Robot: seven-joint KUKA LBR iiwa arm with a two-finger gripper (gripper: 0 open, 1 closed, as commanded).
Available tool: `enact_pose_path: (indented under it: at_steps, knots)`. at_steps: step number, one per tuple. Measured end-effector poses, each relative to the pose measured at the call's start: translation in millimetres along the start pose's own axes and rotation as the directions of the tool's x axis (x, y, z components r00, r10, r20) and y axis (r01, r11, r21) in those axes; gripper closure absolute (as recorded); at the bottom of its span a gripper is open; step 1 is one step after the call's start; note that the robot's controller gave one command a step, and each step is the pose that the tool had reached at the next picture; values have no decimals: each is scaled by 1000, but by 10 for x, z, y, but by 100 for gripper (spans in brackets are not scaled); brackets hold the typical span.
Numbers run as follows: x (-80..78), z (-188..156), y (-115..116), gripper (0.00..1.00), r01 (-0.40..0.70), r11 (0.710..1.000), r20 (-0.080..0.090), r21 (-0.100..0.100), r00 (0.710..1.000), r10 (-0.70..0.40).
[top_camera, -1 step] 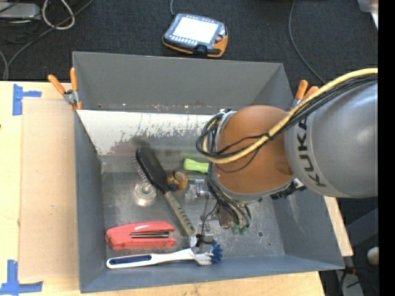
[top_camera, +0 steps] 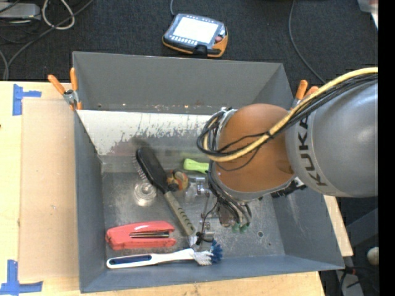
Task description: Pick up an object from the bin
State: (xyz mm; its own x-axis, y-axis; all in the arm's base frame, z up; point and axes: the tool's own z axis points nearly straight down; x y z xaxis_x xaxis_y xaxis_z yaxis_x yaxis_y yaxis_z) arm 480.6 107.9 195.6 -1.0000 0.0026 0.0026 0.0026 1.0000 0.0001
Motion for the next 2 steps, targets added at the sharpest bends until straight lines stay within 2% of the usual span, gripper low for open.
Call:
enact_pose_path:
  at_steps: [1,2]
  knots:
    - [-146,1222,917,0,12,1000,-1,-1,1000,-12]
    - [-96,604,686,0,-36,999,9,0,999,36]
